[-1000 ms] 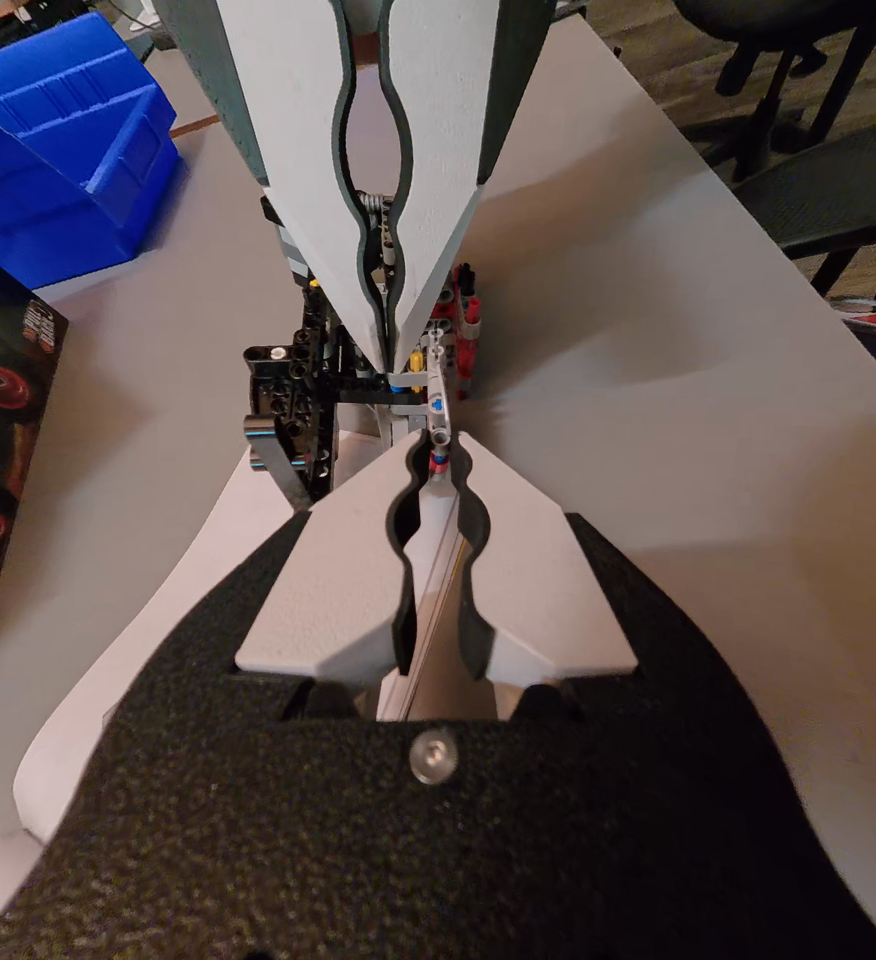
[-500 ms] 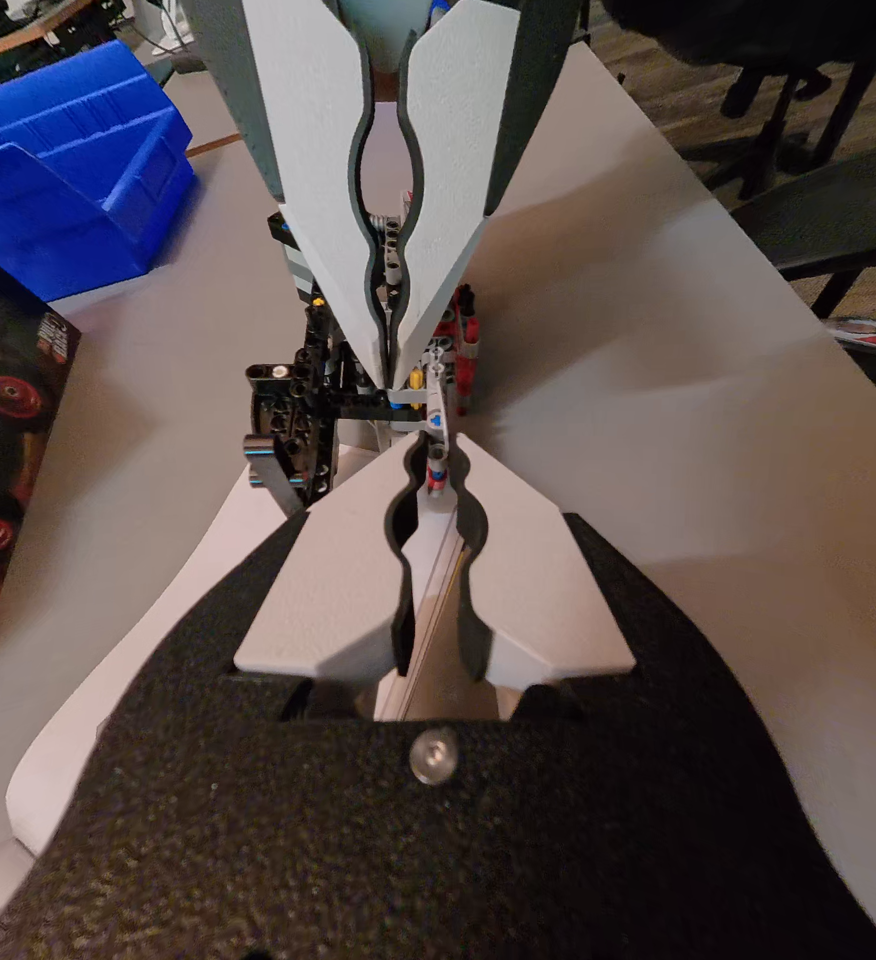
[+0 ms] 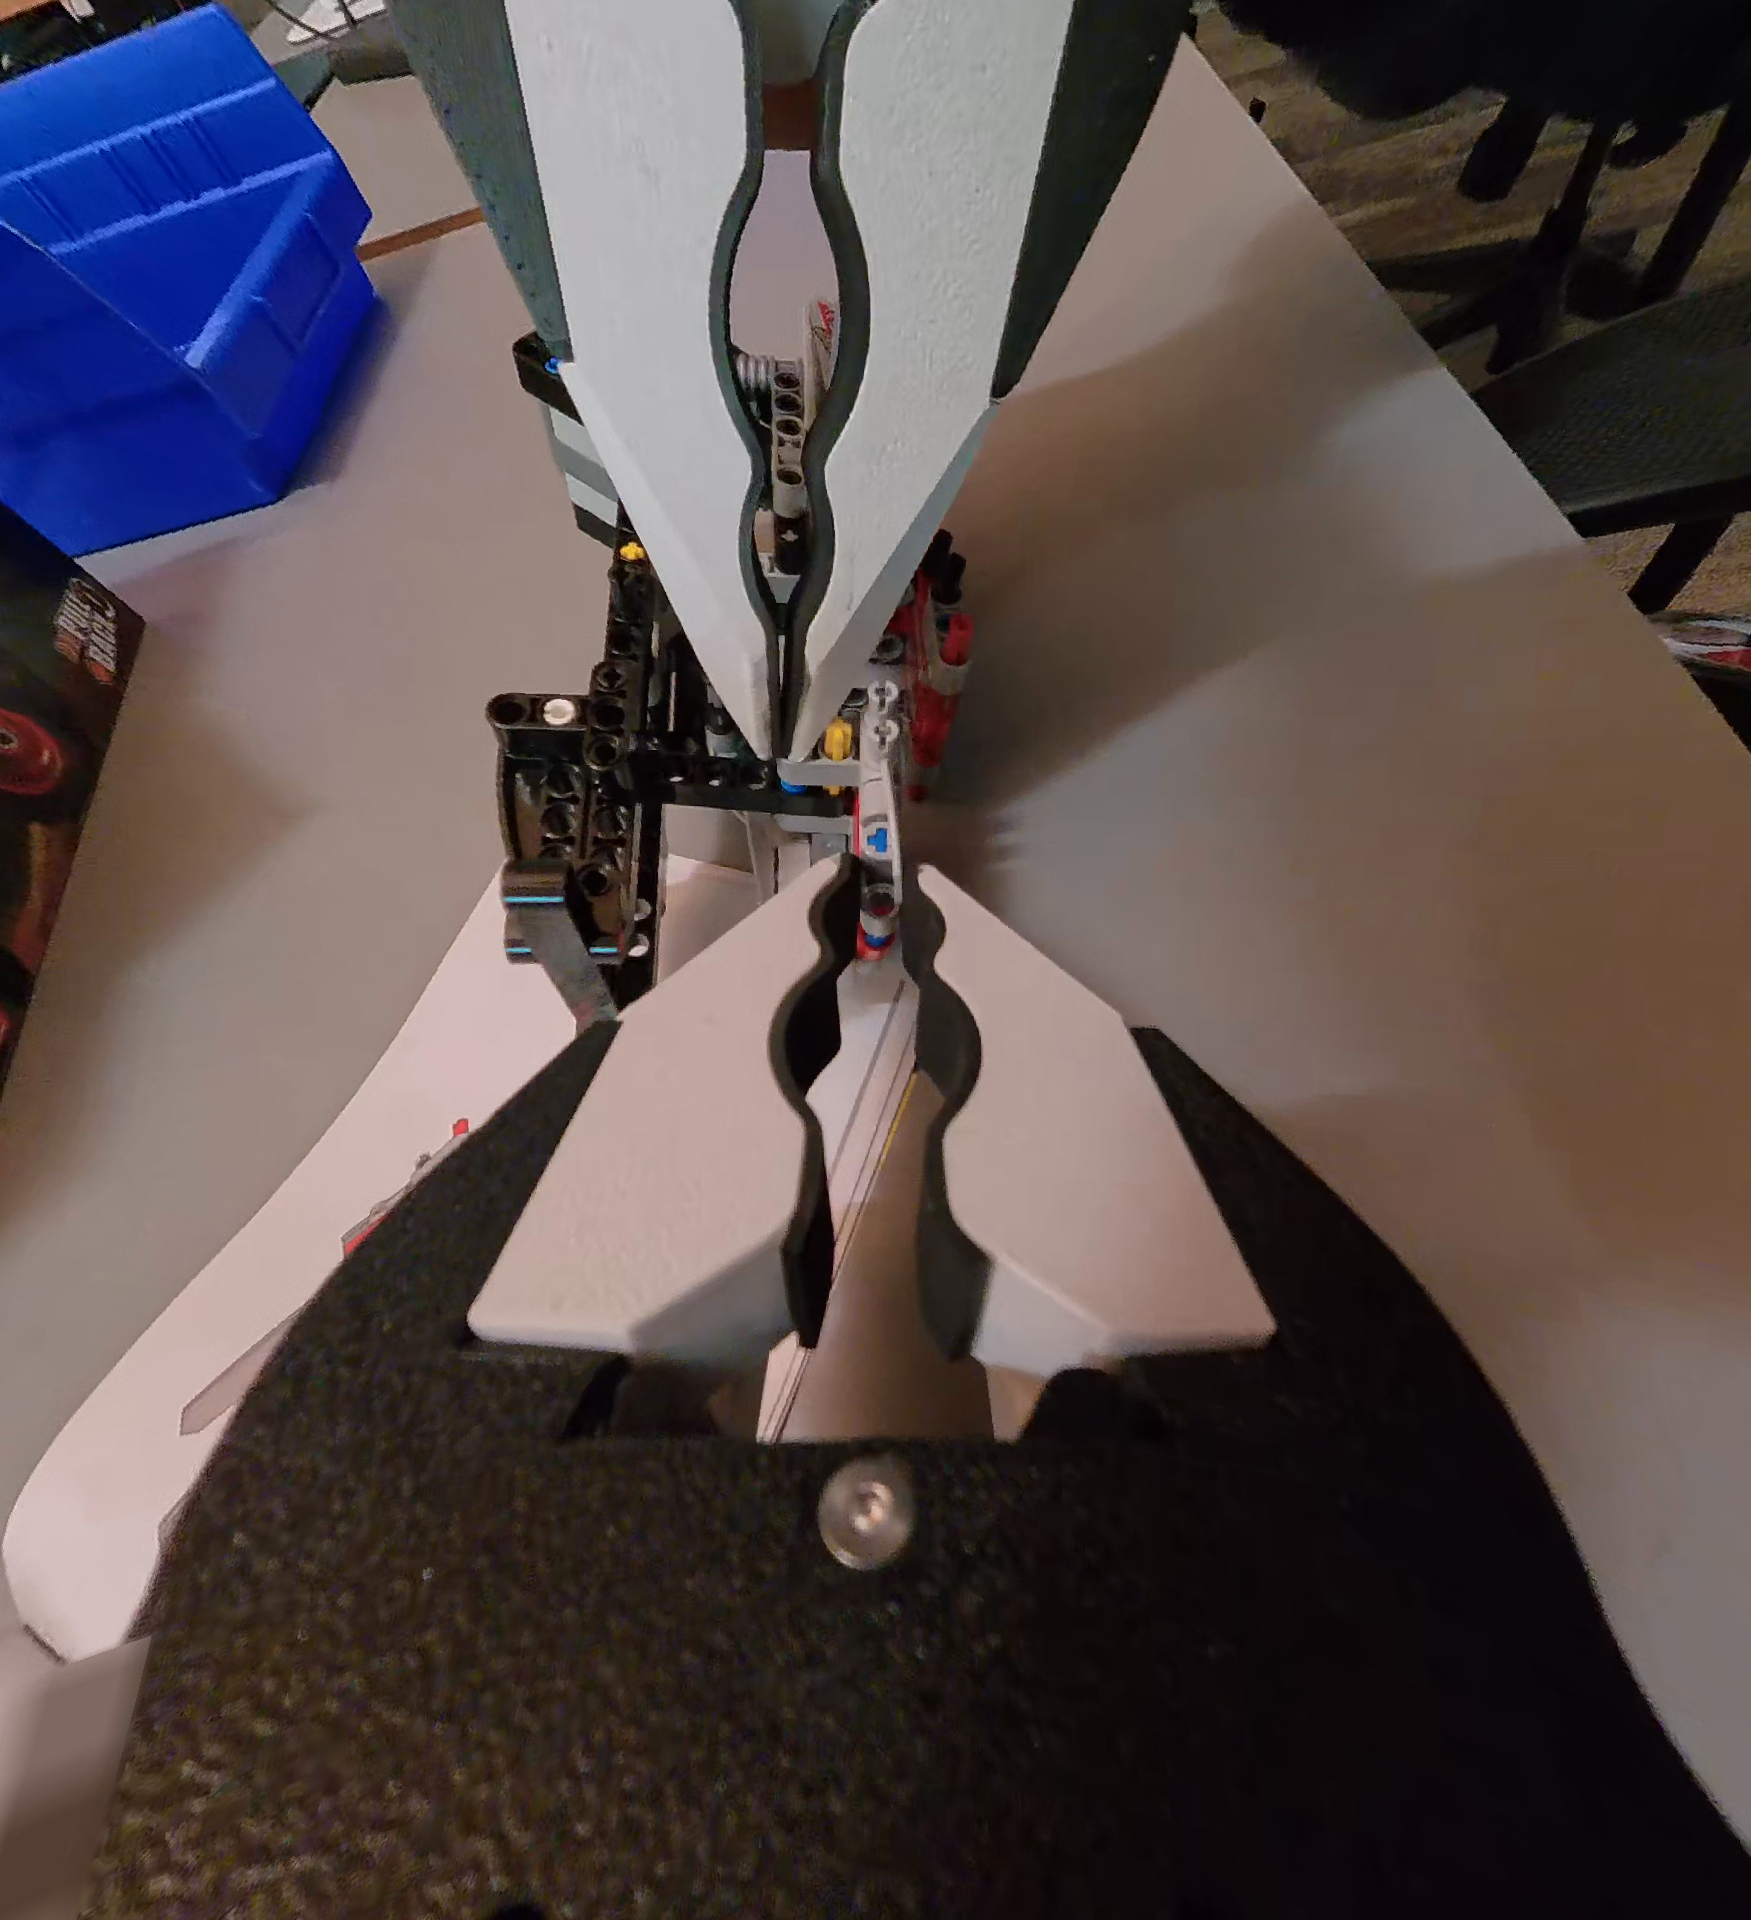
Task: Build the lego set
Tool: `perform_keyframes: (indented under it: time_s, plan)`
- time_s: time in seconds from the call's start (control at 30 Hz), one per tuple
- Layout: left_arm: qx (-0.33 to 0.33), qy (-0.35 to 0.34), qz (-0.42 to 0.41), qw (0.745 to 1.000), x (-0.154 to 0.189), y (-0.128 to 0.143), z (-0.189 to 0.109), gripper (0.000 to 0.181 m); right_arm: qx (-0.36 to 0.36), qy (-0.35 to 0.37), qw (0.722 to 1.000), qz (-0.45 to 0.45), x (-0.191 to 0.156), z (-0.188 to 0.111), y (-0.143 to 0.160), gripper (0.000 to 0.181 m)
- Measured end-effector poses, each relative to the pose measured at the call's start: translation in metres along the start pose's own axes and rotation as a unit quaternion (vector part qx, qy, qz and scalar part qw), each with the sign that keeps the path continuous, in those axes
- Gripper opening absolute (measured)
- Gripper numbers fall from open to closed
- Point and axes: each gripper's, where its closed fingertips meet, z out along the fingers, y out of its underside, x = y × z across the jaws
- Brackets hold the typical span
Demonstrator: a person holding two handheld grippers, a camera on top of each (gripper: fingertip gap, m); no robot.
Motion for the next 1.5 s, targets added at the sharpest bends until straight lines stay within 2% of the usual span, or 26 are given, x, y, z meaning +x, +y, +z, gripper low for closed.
perform_keyframes:
  time_s: [0.27, 0.53, 0.6, 0.63, 0.67, 0.73, 0.8, 0.87, 0.93, 1.0, 1.37, 1.5]
  plan:
    - [0.011, -0.006, 0.006, 1.000, -0.001, -0.005, 0.002, 0.004, 0.004, -0.015, 1.000, 0.014, 0.002, 0.000, 0.004, 0.000]
    - [0.001, -0.026, 0.019, 0.999, -0.003, -0.004, 0.002, 0.005, 0.044, -0.022, 0.998, 0.030, 0.002, -0.002, 0.002, 0.000]
    - [0.002, -0.033, 0.020, 0.999, -0.002, -0.004, 0.002, 0.005, 0.067, -0.011, 0.995, 0.066, 0.004, -0.007, 0.003, 0.000]
    - [0.003, -0.035, 0.022, 0.999, -0.002, -0.004, 0.002, 0.005, 0.089, -0.001, 0.992, 0.087, 0.006, -0.013, 0.001, 0.006]
    - [0.004, -0.035, 0.022, 0.999, -0.002, -0.004, 0.001, 0.005, 0.120, -0.001, 0.987, 0.107, 0.004, -0.019, -0.004, 0.023]
    - [0.005, -0.032, 0.018, 0.999, -0.002, -0.004, 0.002, 0.005, 0.158, -0.002, 0.978, 0.136, -0.002, -0.024, -0.007, 0.033]
    - [0.007, -0.028, 0.012, 0.999, -0.003, -0.005, 0.002, 0.005, 0.154, 0.014, 0.979, 0.134, -0.006, -0.018, -0.004, 0.042]
    - [0.006, -0.025, 0.008, 1.000, -0.003, -0.004, 0.002, 0.005, 0.142, 0.031, 0.982, 0.124, -0.006, -0.011, -0.004, 0.036]
    - [0.005, -0.022, 0.006, 1.000, -0.003, -0.004, 0.002, 0.005, 0.157, 0.026, 0.980, 0.122, -0.006, -0.009, -0.012, 0.015]
    - [0.004, -0.020, -0.001, 1.000, -0.004, -0.003, 0.002, 0.005, 0.158, 0.009, 0.980, 0.121, -0.011, -0.007, -0.014, 0.004]
    - [0.003, -0.018, 0.009, 1.000, -0.002, -0.003, 0.003, 0.005, 0.176, 0.002, 0.977, 0.119, -0.012, -0.006, -0.013, 0.004]
    - [-0.005, -0.012, 0.011, 1.000, 0.000, 0.001, 0.000, 0.015, 0.171, 0.017, 0.978, 0.115, -0.011, -0.011, -0.007, 0.005]
